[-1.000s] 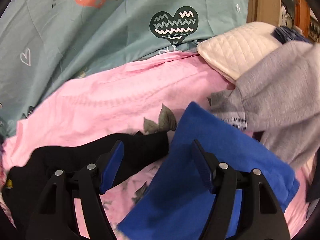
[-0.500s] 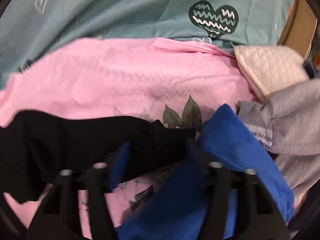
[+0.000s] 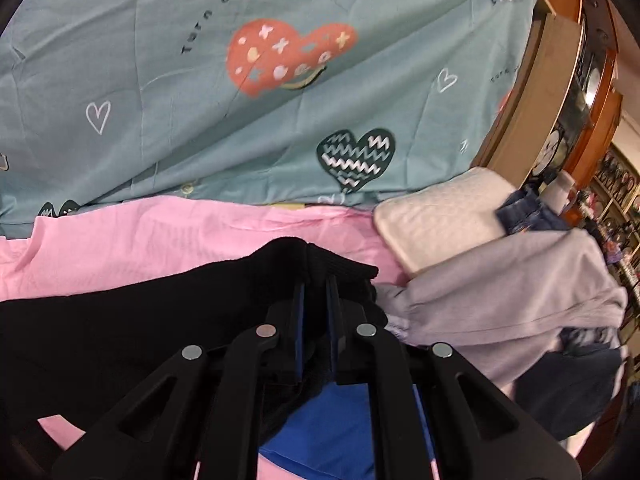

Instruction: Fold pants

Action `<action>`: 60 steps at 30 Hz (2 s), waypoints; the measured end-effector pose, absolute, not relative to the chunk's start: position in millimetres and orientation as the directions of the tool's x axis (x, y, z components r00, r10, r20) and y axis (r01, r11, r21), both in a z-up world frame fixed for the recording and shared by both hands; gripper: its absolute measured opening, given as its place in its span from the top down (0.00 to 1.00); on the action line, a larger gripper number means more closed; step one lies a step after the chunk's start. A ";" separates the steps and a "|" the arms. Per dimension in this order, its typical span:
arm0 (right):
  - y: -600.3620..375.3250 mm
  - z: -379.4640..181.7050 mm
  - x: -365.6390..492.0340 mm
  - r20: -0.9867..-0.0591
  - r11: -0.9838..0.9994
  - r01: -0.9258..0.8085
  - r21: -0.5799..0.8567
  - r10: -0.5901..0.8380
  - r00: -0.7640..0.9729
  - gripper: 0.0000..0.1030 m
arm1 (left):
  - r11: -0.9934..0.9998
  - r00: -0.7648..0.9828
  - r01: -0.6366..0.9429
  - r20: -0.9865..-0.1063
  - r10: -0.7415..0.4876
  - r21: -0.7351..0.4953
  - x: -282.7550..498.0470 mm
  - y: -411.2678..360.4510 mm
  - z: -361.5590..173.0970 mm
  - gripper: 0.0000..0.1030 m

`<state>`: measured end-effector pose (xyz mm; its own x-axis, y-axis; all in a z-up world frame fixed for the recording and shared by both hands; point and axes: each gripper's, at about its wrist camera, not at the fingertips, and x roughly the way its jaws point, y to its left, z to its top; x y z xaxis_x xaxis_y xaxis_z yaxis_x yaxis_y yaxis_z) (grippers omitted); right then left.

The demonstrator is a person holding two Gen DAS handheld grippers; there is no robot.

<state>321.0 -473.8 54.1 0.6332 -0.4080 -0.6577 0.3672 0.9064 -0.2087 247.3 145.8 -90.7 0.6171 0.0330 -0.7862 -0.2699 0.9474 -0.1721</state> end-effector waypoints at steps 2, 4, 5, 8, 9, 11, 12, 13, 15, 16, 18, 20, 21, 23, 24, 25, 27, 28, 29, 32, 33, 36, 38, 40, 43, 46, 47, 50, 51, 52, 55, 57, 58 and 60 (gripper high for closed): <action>-473.4 43.7 339.3 -0.664 0.893 0.377 -0.246 -0.438 0.606 0.91 | 0.946 0.617 -0.274 -0.786 0.034 -0.173 247.2 145.6 -90.6 0.13; -479.6 8.1 365.4 -0.705 0.872 0.402 -0.279 -0.470 0.531 0.90 | 0.948 0.616 -0.274 -0.786 0.042 -0.164 247.3 144.6 -91.8 0.12; -483.5 -13.2 376.6 -0.726 0.861 0.411 -0.299 -0.485 0.488 0.87 | 0.949 0.615 -0.274 -0.787 0.046 -0.159 248.0 144.3 -92.7 0.12; -482.3 -73.9 392.0 -0.715 0.801 0.417 -0.430 -0.584 0.384 0.66 | 0.951 0.613 -0.270 -0.789 0.050 -0.150 249.5 144.0 -94.7 0.12; -482.7 -74.5 386.5 -0.713 0.811 0.437 -0.389 -0.565 0.415 0.66 | 0.951 0.615 -0.268 -0.787 0.047 -0.152 249.5 144.5 -94.2 0.12; -490.8 -57.1 352.8 -0.674 0.852 0.497 -0.162 -0.464 0.575 0.66 | 0.951 0.619 -0.267 -0.784 0.043 -0.158 249.2 145.8 -92.5 0.12; -495.3 -50.1 337.3 -0.653 0.860 0.505 -0.076 -0.426 0.626 0.59 | 0.950 0.621 -0.268 -0.783 0.040 -0.164 249.2 146.4 -91.5 0.12; -497.8 -46.0 327.3 -0.654 0.866 0.499 -0.027 -0.393 0.646 0.56 | 0.948 0.622 -0.269 -0.782 0.037 -0.170 249.4 146.6 -90.1 0.12; -494.1 -49.5 317.4 -0.733 0.923 0.383 0.032 -0.239 0.637 0.56 | 0.948 0.629 -0.266 -0.776 0.034 -0.174 248.1 145.2 -86.4 0.12; -487.1 -52.5 314.8 -0.751 0.944 0.326 0.046 -0.182 0.635 0.56 | 0.950 0.637 -0.263 -0.770 0.038 -0.171 246.6 144.2 -82.7 0.12; -468.1 -60.3 312.0 -0.767 0.973 0.228 0.030 -0.123 0.629 0.56 | 0.947 0.650 -0.282 -0.756 0.072 -0.152 242.4 145.7 -75.0 0.12; -448.0 -83.0 321.9 -0.827 0.992 0.102 0.067 -0.002 0.562 0.56 | 0.925 0.642 -0.371 -0.742 0.193 -0.080 238.2 152.8 -64.5 0.12; -440.3 -102.0 330.5 -0.868 0.996 0.093 0.012 -0.036 0.496 0.56 | 0.907 0.634 -0.420 -0.726 0.265 -0.036 234.7 160.1 -55.5 0.12; -450.9 -121.8 341.4 -0.885 0.971 0.221 -0.090 -0.180 0.430 0.50 | 0.898 0.625 -0.439 -0.723 0.294 -0.014 230.1 174.6 -43.2 0.12; -464.0 -119.1 340.8 -0.886 0.939 0.340 -0.051 -0.200 0.419 0.54 | 0.899 0.621 -0.437 -0.728 0.290 -0.014 227.7 180.5 -39.8 0.12; -467.4 -112.3 336.9 -0.886 0.903 0.430 -0.014 -0.211 0.413 0.57 | 0.902 0.620 -0.431 -0.732 0.283 -0.017 225.3 185.8 -36.6 0.12; -439.2 -91.6 326.0 -0.843 0.951 0.299 0.080 -0.095 0.529 0.56 | 0.900 0.626 -0.434 -0.733 0.268 -0.042 217.8 200.3 -32.1 0.12; -423.0 -79.8 315.9 -0.800 0.970 0.216 0.110 -0.042 0.598 0.56 | 0.894 0.629 -0.445 -0.731 0.265 -0.058 214.3 206.9 -31.8 0.12; -408.8 -69.6 303.1 -0.760 0.979 0.177 0.103 -0.037 0.649 0.54 | 0.886 0.630 -0.457 -0.732 0.260 -0.078 212.9 215.2 -33.5 0.12; -382.2 -53.8 264.3 -0.698 0.981 0.132 0.145 0.007 0.716 0.46 | 0.884 0.617 -0.460 -0.746 0.252 -0.081 219.5 225.3 -44.3 0.12; -380.5 -52.7 255.9 -0.691 0.976 0.126 0.180 0.034 0.722 0.46 | 0.887 0.607 -0.459 -0.749 0.266 -0.057 224.9 227.6 -50.3 0.12; -370.7 -44.9 232.2 -0.650 0.966 0.103 0.237 0.079 0.756 0.45 | 0.886 0.578 -0.460 -0.736 0.352 0.062 239.1 227.3 -61.1 0.14; -362.5 -43.7 218.4 -0.612 0.970 0.104 0.221 0.055 0.789 0.38 | 0.901 0.586 -0.430 -0.740 0.330 0.062 247.7 228.2 -63.8 0.14; -350.6 -45.1 214.6 -0.610 0.976 0.096 0.198 0.046 0.791 0.33 | 0.904 0.582 -0.425 -0.748 0.317 0.052 257.7 230.8 -64.6 0.14; -349.0 -56.7 228.0 -0.642 0.973 0.050 0.224 0.109 0.759 0.33 | 0.907 0.574 -0.419 -0.787 0.227 -0.044 272.2 239.3 -70.8 0.14; -348.1 -64.7 231.8 -0.659 0.969 0.061 0.238 0.115 0.743 0.33 | 0.898 0.526 -0.415 -0.844 0.105 -0.147 288.4 246.4 -88.3 0.14; -348.4 -66.9 236.0 -0.668 0.967 0.054 0.247 0.130 0.733 0.33 | 0.895 0.518 -0.413 -0.852 0.082 -0.165 290.5 245.3 -93.4 0.28; -341.0 -73.7 237.3 -0.692 0.961 0.039 0.272 0.167 0.702 0.33 | 0.918 0.526 -0.371 -0.846 0.084 -0.139 295.4 231.6 -93.3 0.66; -337.2 -77.3 239.3 -0.703 0.959 0.021 0.284 0.193 0.685 0.33 | 0.927 0.524 -0.361 -0.845 0.110 -0.104 296.4 224.7 -89.1 0.67; -333.4 -81.2 243.3 -0.718 0.955 0.000 0.295 0.222 0.659 0.33 | 0.931 0.531 -0.350 -0.840 0.107 -0.103 295.4 220.2 -85.2 0.85; -320.8 -95.3 258.7 -0.764 0.966 -0.014 0.260 0.214 0.609 0.33 | 0.926 0.585 -0.358 -0.802 0.120 -0.122 286.1 212.1 -57.9 0.87; -317.5 -102.1 269.6 -0.786 0.972 -0.001 0.235 0.191 0.588 0.33 | 0.921 0.629 -0.359 -0.768 0.120 -0.150 277.2 209.5 -38.0 0.87; -316.8 -105.6 275.3 -0.791 0.968 -0.006 0.251 0.209 0.576 0.33 | 0.919 0.641 -0.358 -0.759 0.114 -0.164 273.4 208.4 -31.3 0.87; -311.6 -113.3 285.9 -0.816 0.970 -0.029 0.240 0.218 0.536 0.33 | 0.919 0.663 -0.349 -0.741 0.106 -0.181 270.2 207.1 -17.8 0.87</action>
<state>285.9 -311.6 -113.3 0.5362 0.2177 -0.8155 -0.0285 0.9703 0.2403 270.2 207.1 -17.8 0.6630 0.1061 -0.7411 -0.3492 0.9195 -0.1807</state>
